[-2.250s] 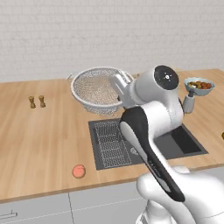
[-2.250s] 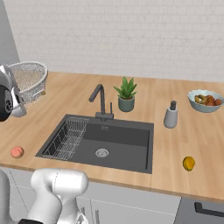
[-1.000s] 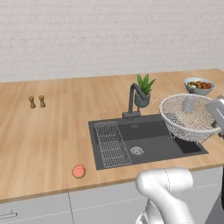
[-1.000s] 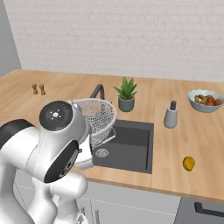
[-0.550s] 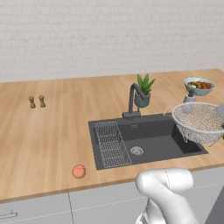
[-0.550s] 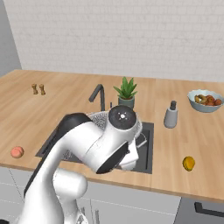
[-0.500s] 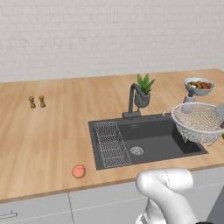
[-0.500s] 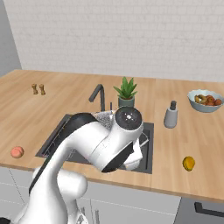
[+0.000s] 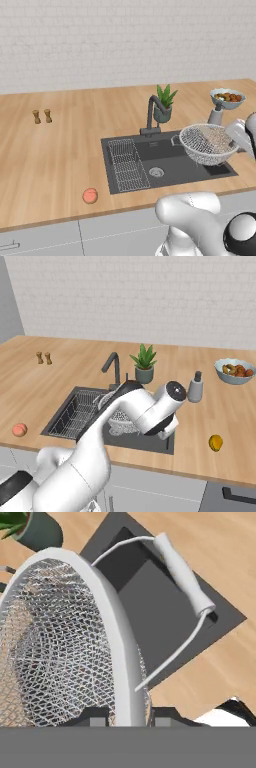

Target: Put the colander in the sink, put the peach, mango in the colander, and turn on the sink faucet and pour water over the colander.

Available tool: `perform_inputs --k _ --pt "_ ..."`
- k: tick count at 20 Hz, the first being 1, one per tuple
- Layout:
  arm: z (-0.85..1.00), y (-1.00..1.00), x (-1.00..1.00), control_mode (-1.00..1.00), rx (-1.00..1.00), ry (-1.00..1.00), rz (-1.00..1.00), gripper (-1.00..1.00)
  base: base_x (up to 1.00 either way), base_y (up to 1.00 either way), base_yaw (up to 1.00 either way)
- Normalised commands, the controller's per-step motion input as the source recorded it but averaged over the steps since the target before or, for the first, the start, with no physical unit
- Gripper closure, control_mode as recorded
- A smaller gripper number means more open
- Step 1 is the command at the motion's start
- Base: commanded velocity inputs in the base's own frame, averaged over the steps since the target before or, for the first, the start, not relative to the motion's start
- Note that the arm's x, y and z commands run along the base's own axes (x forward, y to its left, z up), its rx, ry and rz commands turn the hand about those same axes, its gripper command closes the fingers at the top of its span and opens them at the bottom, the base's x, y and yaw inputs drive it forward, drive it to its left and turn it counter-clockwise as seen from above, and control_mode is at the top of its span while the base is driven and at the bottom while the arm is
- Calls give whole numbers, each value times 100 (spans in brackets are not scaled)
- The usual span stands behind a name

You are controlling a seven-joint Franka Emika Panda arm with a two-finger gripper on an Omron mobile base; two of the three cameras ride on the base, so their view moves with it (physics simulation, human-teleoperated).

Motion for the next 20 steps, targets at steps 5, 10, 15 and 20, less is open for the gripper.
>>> perform_inputs --k 5,10,15,20 --pt "-65 -30 86 -100 1 6 22 100 0 0 0" --pt "-62 -7 84 -100 11 -3 11 100 0 0 0" --pt "-62 5 77 -100 13 -3 1 100 0 0 0" --pt "-56 16 64 -100 2 0 0 100 0 0 0"
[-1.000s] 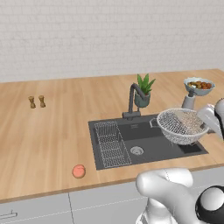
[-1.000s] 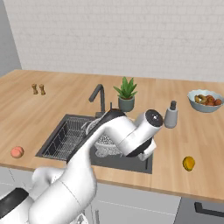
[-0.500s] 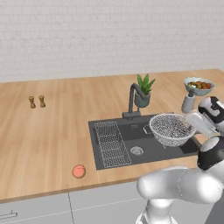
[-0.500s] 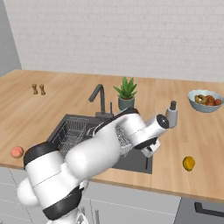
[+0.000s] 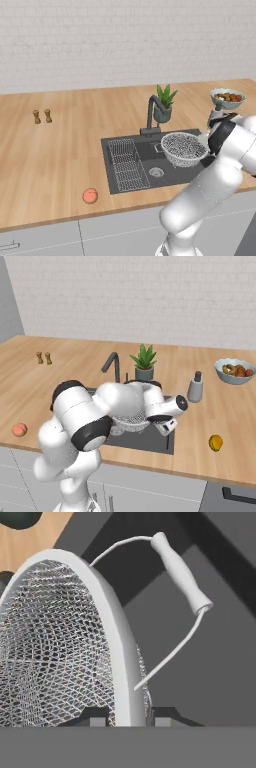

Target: Put the colander in the sink, put the peach, mango in the colander, and turn on the sink faucet and pour water over the colander.

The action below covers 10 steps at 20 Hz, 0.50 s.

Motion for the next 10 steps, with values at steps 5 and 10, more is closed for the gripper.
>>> perform_inputs --k 5,10 --pt "-46 21 34 -100 0 0 0 100 0 0 0" --pt "-46 19 10 -100 0 0 0 100 0 0 0"
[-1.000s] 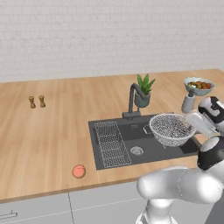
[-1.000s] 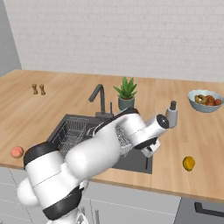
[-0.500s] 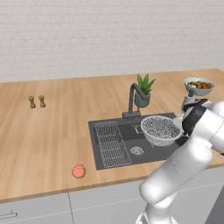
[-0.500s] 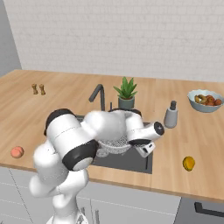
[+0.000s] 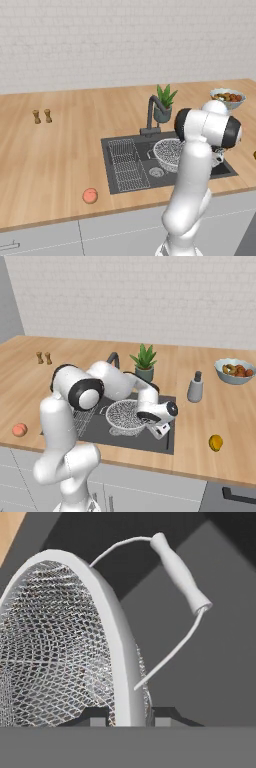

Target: Put the colander in the sink, put the peach, mango in the colander, and turn on the sink faucet and pour water over the colander.

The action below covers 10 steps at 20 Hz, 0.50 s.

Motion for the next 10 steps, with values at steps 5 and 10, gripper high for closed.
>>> perform_inputs --k 5,10 --pt "-34 22 11 -100 0 0 -1 100 0 0 0" --pt "-21 37 17 -100 0 0 -2 100 0 0 0"
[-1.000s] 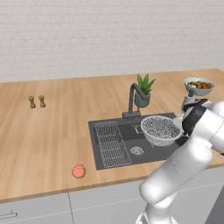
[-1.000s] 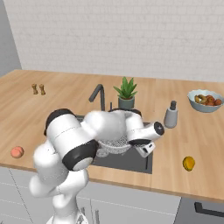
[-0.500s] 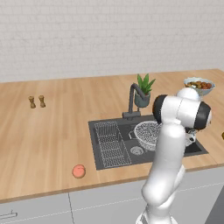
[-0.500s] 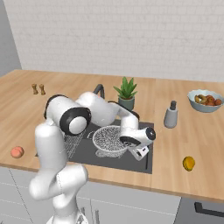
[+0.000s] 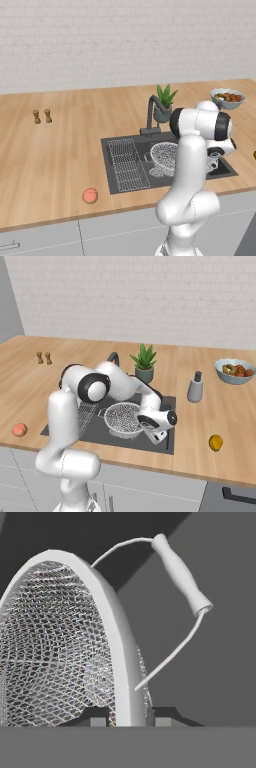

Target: Put the colander in the sink, put the peach, mango in the colander, and turn on the sink faucet and pour water over the colander.

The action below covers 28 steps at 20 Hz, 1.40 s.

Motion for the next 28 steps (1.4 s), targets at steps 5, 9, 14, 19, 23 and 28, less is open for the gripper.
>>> perform_inputs --k 5,9,14,19,23,28 --pt "-12 47 28 -100 0 0 -6 100 0 0 0" --pt "-10 51 36 -100 0 0 -10 100 0 0 0" --pt "0 65 34 -100 0 0 -10 100 0 0 0" --pt "0 51 -1 -100 -5 5 -2 100 0 0 0" --pt "-1 30 -11 -100 -6 4 2 100 0 0 0" --pt "-18 9 -40 -100 -8 0 2 100 0 0 0"
